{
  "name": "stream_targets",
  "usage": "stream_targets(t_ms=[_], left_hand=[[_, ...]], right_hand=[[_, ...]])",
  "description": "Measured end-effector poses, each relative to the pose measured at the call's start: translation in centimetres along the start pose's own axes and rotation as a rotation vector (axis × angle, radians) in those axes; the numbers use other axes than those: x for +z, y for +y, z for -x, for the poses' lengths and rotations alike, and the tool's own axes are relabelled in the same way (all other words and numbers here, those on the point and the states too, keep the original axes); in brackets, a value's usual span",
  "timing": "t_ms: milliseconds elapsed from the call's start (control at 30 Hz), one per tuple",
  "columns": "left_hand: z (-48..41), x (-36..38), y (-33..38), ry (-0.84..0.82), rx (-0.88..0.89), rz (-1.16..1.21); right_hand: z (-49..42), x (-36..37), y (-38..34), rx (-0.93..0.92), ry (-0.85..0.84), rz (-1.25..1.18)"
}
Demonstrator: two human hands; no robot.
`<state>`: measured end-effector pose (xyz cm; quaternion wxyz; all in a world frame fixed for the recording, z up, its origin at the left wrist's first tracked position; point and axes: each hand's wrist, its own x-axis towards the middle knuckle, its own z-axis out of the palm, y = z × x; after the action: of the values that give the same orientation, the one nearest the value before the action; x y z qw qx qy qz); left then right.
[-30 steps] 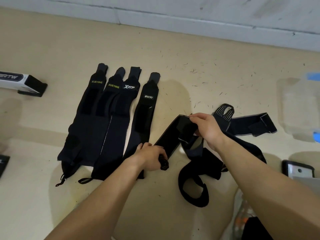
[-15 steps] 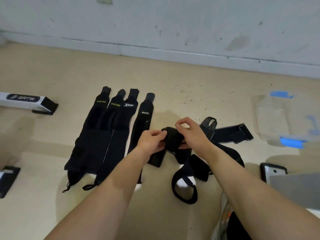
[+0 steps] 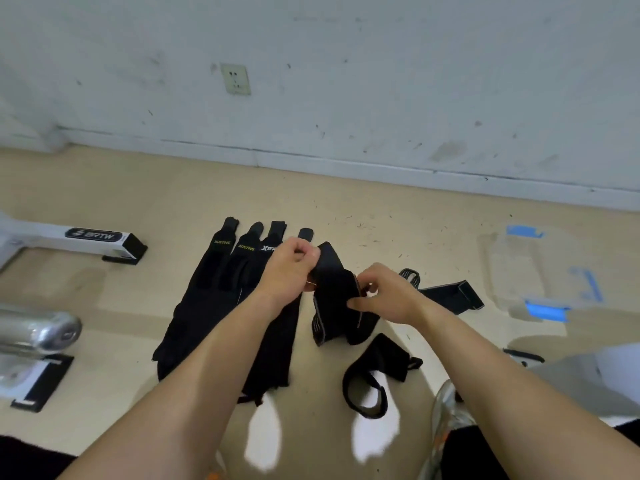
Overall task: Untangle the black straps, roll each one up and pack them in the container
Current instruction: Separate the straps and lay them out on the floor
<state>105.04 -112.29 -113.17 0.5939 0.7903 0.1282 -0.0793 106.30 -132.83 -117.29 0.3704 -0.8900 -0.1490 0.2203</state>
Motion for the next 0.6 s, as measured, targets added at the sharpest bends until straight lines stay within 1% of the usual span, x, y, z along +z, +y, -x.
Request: stream_targets(t_ms=[67,133,167,233,333,400,467,533,600], left_hand=[[0.5,-0.5,1.4,0.052,0.020,0.090],[0.7,-0.9,2.4,0.124,-0.013,0.196],[0.8,-1.1,2.8,0.153,-0.030,0.251],[0.9,-1.6,3.4,0.173,-0.044,0.374],[1.3,-2.1,4.6,0.212,-0.048,0.558],[1.2,-2.5,4.7,0.292,-0.060,0.566],[1.0,-2.5,4.4,0.334,-0.068,0.541],[0.7,-2.3,3.6,0.361,-0.067,0.458],[0.6,-2.0,2.6,0.358,-0.038,0.357]], right_hand=[[1.0,-0.7,-1.5,0.035,-0.021,-0.199],[2.2,-0.8,-2.7,0.071,-0.106,-0.417],[2.8,-0.7,-3.1,0.056,-0.147,-0.459],[3.6,0.2,-3.5,0.019,-0.206,-0.450],[4.5,2.2,-3.4,0.077,-0.229,-0.395],[5.1,3.1,-3.4,0.127,-0.230,-0.466],[5.3,3.7,-3.4,0.144,-0.233,-0.566],[5.5,3.7,-3.4,0.165,-0.253,-0.629],[5.5,4.1,-2.7,0.198,-0.265,-0.632]])
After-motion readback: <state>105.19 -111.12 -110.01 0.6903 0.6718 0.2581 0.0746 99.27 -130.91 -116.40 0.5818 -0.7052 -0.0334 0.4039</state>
